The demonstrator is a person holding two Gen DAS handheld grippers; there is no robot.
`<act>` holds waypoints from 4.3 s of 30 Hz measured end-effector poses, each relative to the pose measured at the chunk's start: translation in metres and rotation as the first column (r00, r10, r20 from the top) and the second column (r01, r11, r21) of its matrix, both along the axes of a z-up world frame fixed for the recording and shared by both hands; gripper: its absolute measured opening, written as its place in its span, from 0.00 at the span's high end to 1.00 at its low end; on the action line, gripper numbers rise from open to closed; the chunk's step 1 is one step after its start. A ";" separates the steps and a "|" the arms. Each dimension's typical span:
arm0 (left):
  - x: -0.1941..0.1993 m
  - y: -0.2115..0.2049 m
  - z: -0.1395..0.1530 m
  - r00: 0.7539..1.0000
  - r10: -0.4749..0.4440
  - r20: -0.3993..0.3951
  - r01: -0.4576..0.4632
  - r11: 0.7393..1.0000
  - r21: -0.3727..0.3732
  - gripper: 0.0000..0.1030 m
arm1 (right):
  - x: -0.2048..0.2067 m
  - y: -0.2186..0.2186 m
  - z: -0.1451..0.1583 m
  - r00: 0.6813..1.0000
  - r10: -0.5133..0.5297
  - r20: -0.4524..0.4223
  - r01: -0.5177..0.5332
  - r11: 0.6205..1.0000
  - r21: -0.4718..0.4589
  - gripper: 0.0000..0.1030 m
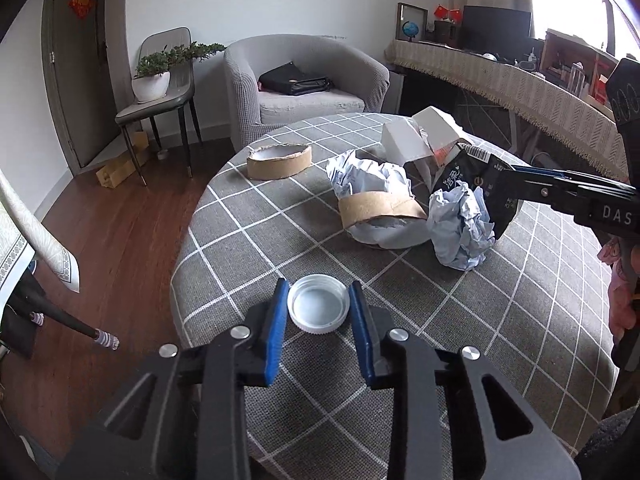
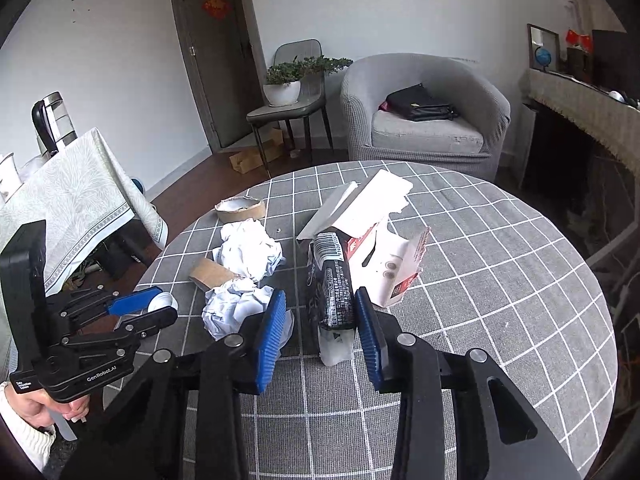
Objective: Collect trash
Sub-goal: 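Grasp the black snack wrapper with the right tool while the left tool grasps another white lid, then carry the white lid over the teal bin with the left tool and release it, then lower the black wrapper into the teal bin and open the right tool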
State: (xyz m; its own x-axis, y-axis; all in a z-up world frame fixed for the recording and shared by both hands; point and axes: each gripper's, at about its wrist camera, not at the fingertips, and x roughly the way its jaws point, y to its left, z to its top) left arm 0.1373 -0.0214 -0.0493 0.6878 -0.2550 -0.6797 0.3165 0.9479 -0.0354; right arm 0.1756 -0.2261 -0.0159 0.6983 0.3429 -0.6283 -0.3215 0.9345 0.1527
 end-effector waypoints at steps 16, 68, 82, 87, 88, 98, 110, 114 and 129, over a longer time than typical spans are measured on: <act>-0.007 0.023 0.012 1.000 0.025 0.006 -0.025 0.997 -0.076 0.69 | 0.017 0.012 -0.008 0.999 -0.026 -0.045 0.024 0.999 -0.046 0.77; -0.069 0.217 -0.024 0.927 0.351 -0.132 -0.362 0.930 -0.064 0.69 | -0.058 0.189 0.034 0.961 0.237 0.141 -0.241 0.970 0.014 0.89; -0.084 0.280 -0.073 0.859 0.436 -0.266 -0.454 0.891 -0.004 0.69 | -0.058 0.282 0.003 0.923 0.384 0.037 -0.384 0.923 0.007 0.89; -0.093 0.294 -0.093 0.838 0.438 -0.324 -0.457 0.889 0.021 0.69 | -0.055 0.306 -0.007 0.911 0.412 0.001 -0.412 0.911 0.017 0.89; -0.095 0.296 -0.097 0.835 0.436 -0.334 -0.454 0.891 0.028 0.69 | -0.055 0.311 -0.010 0.909 0.417 -0.005 -0.416 0.909 0.014 0.89; -0.103 0.309 -0.125 0.809 0.410 -0.421 -0.433 0.900 0.046 0.68 | -0.051 0.347 -0.032 0.887 0.458 -0.066 -0.458 0.889 0.009 0.89; -0.112 0.315 -0.124 0.813 0.405 -0.418 -0.434 0.901 0.030 0.49 | -0.039 0.375 -0.077 0.868 0.452 -0.203 -0.465 0.885 -0.016 0.89; -0.115 0.320 -0.112 0.825 0.415 -0.384 -0.447 0.895 0.008 0.48 | -0.034 0.381 -0.095 0.863 0.440 -0.247 -0.460 0.888 -0.026 0.89; -0.121 0.327 -0.053 0.871 0.454 -0.186 -0.469 0.882 -0.046 0.66 | -0.033 0.403 -0.167 0.816 0.405 -0.412 -0.477 0.875 -0.084 0.89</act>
State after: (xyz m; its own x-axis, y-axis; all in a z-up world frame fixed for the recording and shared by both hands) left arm 0.0166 0.3061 -0.1020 0.6213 0.0006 -0.7836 -0.1739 0.9752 -0.1372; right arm 0.1430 0.1768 -0.1825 0.2011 0.4162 -0.8868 -0.6580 0.7280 0.1925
